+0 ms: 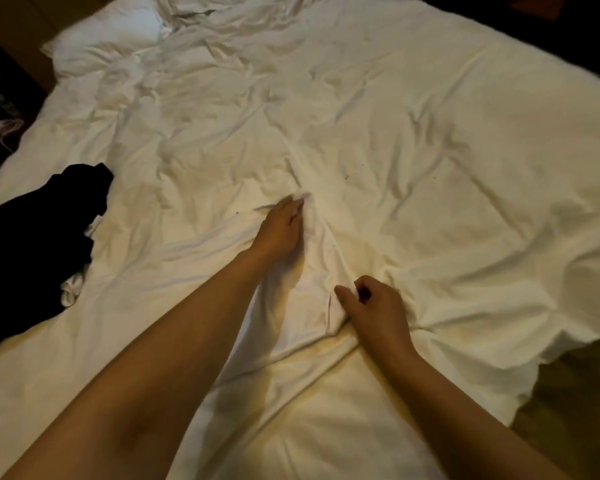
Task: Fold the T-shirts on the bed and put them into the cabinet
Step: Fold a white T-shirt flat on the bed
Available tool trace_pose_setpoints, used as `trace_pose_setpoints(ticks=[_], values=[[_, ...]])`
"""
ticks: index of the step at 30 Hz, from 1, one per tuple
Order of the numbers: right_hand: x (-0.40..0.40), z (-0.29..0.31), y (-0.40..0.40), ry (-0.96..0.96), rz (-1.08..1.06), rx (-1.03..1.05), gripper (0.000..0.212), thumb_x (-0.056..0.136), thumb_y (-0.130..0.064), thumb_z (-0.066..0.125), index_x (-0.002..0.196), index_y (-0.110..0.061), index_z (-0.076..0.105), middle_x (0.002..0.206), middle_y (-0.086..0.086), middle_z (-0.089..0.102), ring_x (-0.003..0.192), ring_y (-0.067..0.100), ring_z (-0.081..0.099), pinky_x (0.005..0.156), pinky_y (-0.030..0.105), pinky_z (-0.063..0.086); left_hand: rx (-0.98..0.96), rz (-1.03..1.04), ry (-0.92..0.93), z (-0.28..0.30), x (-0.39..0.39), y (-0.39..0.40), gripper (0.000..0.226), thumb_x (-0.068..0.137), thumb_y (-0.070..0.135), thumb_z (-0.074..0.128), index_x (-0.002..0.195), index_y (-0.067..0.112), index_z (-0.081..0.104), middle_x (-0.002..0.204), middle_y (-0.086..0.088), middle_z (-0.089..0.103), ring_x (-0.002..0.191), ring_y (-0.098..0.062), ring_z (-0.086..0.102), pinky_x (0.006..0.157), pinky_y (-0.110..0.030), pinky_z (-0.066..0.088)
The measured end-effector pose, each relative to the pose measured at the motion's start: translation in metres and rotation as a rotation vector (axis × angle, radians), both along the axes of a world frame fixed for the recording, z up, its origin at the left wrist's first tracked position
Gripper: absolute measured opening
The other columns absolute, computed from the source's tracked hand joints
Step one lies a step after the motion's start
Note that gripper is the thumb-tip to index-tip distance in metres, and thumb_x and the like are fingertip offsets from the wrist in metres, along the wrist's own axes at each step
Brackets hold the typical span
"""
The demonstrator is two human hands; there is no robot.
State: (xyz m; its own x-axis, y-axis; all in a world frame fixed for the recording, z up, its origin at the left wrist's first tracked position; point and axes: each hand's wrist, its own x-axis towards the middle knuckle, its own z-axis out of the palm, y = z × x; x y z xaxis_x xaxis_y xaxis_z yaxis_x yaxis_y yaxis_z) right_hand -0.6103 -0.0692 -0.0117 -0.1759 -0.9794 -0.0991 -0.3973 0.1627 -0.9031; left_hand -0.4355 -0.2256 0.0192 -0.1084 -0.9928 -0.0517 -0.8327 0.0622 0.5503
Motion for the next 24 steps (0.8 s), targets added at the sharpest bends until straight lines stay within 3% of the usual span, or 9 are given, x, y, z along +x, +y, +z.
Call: trace_pose_setpoints(ticks=[6,9,11,13,15,18,21,24], values=[[-0.009,0.006,0.004,-0.307,-0.011,0.042,0.04,0.084,-0.036,0.076,0.063,-0.009,0.055,0.056,-0.004,0.052,0.055,0.01,0.049,0.059,0.027,0.042,0.041,-0.01,-0.025,0.002,-0.001,-0.033,0.043,0.107,0.024,0.04,0.149,0.014,0.043,0.16,-0.009,0.034,0.149,-0.025,0.026,0.119,-0.034,0.021],[-0.012,0.009,0.005,-0.43,0.002,0.042,0.047,0.085,-0.028,0.076,0.061,-0.002,0.044,0.054,-0.002,0.039,0.054,0.011,0.038,0.056,0.024,0.034,0.109,0.062,-0.195,-0.001,0.0,-0.049,0.052,0.103,0.041,0.047,0.147,0.014,0.041,0.153,-0.01,0.042,0.141,-0.031,0.038,0.114,-0.041,0.032],[-0.012,0.01,0.005,-0.486,0.029,0.038,0.047,0.085,-0.025,0.077,0.065,0.002,0.044,0.057,0.002,0.038,0.057,0.014,0.037,0.057,0.026,0.033,0.16,0.115,-0.306,-0.002,0.004,-0.058,0.057,0.096,0.057,0.051,0.133,0.014,0.053,0.135,-0.012,0.056,0.127,-0.034,0.051,0.104,-0.042,0.04],[-0.014,0.009,0.006,-0.512,0.051,0.046,0.045,0.083,-0.025,0.079,0.07,0.004,0.047,0.059,0.005,0.04,0.058,0.017,0.037,0.057,0.028,0.032,0.213,0.15,-0.257,0.0,0.008,-0.064,0.052,0.089,0.065,0.056,0.099,0.014,0.064,0.101,-0.009,0.067,0.106,-0.033,0.063,0.089,-0.037,0.046],[-0.015,0.008,0.006,-0.506,0.055,0.061,0.039,0.082,-0.024,0.08,0.075,0.001,0.051,0.058,0.005,0.041,0.057,0.017,0.037,0.056,0.028,0.032,0.261,0.122,-0.19,0.004,0.013,-0.07,0.047,0.089,0.059,0.061,0.076,0.014,0.06,0.08,-0.006,0.064,0.09,-0.03,0.065,0.074,-0.03,0.042],[-0.018,0.006,0.006,-0.401,0.074,0.057,0.028,0.083,-0.025,0.079,0.066,-0.013,0.059,0.054,-0.005,0.041,0.054,0.011,0.039,0.055,0.024,0.032,0.357,0.09,-0.153,0.01,0.021,-0.076,0.054,0.085,0.066,0.063,0.092,0.012,0.065,0.089,-0.004,0.065,0.08,-0.02,0.062,0.065,-0.03,0.043],[-0.019,0.003,0.005,-0.199,0.165,0.107,0.036,0.081,-0.038,0.078,0.058,-0.02,0.058,0.052,-0.008,0.049,0.051,0.006,0.046,0.055,0.024,0.035,0.448,0.041,-0.101,0.014,0.024,-0.082,0.056,0.081,0.064,0.07,0.096,0.01,0.07,0.093,-0.004,0.066,0.082,-0.02,0.062,0.072,-0.03,0.049],[-0.021,0.006,0.007,-0.109,0.224,0.17,0.035,0.079,-0.045,0.079,0.072,-0.013,0.065,0.067,-0.001,0.061,0.063,0.014,0.058,0.06,0.027,0.041,0.515,0.002,-0.114,0.017,0.026,-0.085,0.047,0.077,0.058,0.078,0.078,0.014,0.064,0.081,-0.004,0.061,0.074,-0.02,0.056,0.073,-0.031,0.044]])
